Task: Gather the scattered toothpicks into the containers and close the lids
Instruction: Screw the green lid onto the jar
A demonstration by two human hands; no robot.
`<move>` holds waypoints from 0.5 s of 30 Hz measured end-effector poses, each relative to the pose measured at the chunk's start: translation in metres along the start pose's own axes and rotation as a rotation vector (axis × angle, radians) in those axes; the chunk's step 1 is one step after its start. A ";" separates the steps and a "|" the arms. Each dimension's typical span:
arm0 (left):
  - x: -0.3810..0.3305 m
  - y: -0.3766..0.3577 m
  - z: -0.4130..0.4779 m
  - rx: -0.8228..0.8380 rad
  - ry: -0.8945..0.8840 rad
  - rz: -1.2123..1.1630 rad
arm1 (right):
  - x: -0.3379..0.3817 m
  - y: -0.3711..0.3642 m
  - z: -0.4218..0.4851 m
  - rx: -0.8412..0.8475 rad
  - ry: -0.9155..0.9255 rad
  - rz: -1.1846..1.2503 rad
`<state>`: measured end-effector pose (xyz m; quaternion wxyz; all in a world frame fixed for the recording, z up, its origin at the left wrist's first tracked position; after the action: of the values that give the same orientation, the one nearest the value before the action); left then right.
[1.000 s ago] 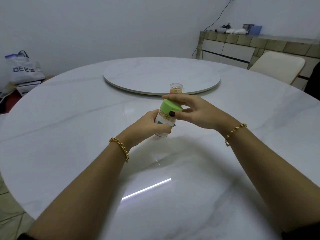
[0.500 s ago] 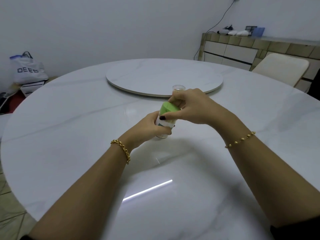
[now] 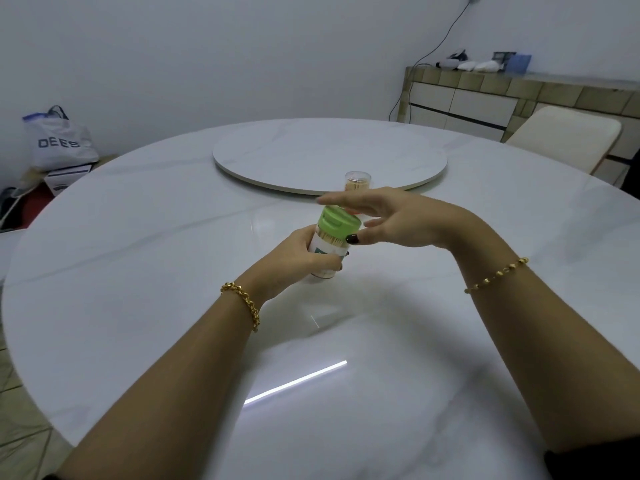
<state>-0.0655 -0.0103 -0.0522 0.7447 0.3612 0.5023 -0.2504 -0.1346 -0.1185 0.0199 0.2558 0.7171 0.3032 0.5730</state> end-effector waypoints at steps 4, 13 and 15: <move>-0.002 -0.003 0.000 0.012 -0.001 0.004 | 0.006 0.003 0.002 -0.106 0.016 -0.034; -0.005 -0.007 -0.001 0.017 -0.006 0.033 | 0.012 0.006 -0.002 -0.545 -0.163 -0.379; -0.005 -0.004 -0.001 -0.001 -0.007 0.024 | 0.008 0.008 -0.002 -0.443 -0.154 -0.239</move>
<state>-0.0712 -0.0118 -0.0491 0.7496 0.3661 0.4953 -0.2424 -0.1339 -0.1179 0.0312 0.4947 0.6443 0.2323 0.5349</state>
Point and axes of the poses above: each hand's wrist, its own z-axis towards the middle knuckle, its own y-axis out of the back of the hand, x = y × z, the point moved 6 cm from there along z, towards the middle knuckle, and after that the axes turned 12 degrees about -y, right-handed, at the moved point
